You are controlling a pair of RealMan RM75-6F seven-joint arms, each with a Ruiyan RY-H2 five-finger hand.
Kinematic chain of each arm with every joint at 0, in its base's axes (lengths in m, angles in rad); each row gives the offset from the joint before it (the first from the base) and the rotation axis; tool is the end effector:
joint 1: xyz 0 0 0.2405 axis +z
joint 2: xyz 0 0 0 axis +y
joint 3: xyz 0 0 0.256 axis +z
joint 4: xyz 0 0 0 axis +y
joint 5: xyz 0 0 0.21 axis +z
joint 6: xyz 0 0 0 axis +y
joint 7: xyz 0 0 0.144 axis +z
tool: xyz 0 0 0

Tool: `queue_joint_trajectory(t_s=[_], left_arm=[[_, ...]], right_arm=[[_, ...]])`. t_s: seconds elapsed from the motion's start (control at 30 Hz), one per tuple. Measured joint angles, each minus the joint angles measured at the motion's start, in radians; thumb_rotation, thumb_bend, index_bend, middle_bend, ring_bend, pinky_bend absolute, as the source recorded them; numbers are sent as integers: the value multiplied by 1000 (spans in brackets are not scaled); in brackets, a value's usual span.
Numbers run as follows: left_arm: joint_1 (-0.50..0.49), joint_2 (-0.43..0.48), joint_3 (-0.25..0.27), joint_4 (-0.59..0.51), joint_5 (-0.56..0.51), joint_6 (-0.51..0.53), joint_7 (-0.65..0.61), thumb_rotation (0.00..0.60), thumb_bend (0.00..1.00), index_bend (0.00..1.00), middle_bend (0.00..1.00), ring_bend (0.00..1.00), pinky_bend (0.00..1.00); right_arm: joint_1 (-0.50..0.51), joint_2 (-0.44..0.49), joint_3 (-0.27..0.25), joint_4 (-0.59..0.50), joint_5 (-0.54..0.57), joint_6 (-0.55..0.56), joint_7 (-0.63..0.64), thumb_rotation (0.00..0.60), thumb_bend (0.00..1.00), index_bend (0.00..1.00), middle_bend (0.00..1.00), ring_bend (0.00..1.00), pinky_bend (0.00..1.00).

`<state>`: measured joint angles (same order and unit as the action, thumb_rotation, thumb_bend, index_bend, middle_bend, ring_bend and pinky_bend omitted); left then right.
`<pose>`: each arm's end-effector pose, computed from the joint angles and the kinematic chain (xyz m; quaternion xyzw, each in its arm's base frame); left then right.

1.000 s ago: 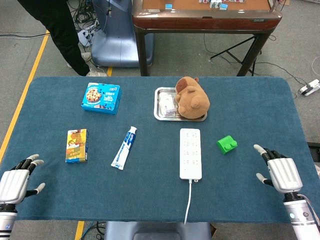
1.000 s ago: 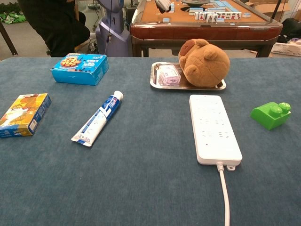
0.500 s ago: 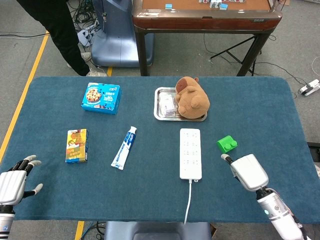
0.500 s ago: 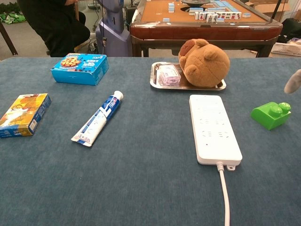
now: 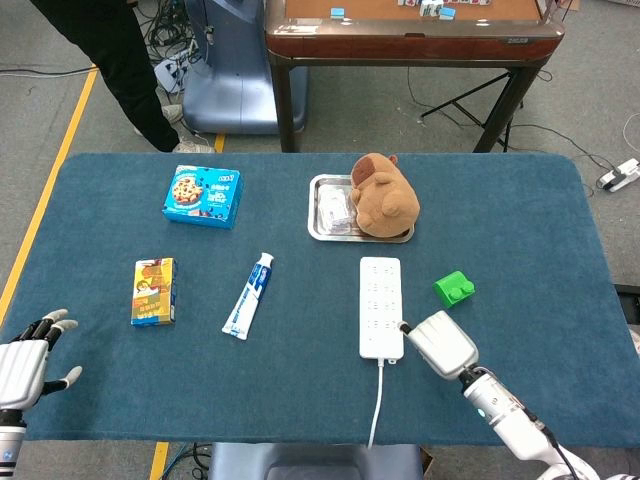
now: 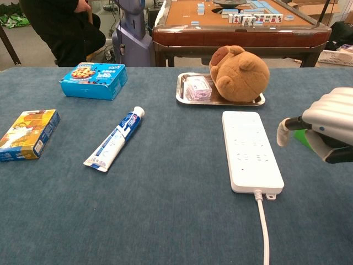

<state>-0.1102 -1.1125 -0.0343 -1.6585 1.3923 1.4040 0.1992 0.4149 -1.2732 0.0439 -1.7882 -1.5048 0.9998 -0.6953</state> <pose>-0.3173 0.1837 0.1493 -0.6187 -0.3847 -0.3017 0.6151 -0.1972 -0.2324 0.0346 0.8416 -0.2026 0.2617 0.4269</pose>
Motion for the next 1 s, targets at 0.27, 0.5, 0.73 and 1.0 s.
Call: queue_joint_trajectory(t_s=[0.27,0.5,0.73,1.0], left_arm=[[-1,5,-4,1,-16,-8,-6,600,198,365,203,247,446],[-1,7,-7,2,-27,-13,-9,600,198,365,206,249,446],[-4,8,-10,5,-38,-21,-11,600,198,366,219,250,446],[-4,10,-11,4,-42,-21,-15,600,198,366,220,251,447]], right_arm=[[31,-34,-11,7,45,-30,-44,600,1000,351,1000,1000,1000],[55,-54,-22,15,82,-54,-54,600,1000,351,1000,1000,1000],[79,-69,-30,20,114,-70,-72,600,1000,351,1000,1000,1000],[100,-86,-39,27,148,-76,-90,600,1000,351,1000,1000,1000]])
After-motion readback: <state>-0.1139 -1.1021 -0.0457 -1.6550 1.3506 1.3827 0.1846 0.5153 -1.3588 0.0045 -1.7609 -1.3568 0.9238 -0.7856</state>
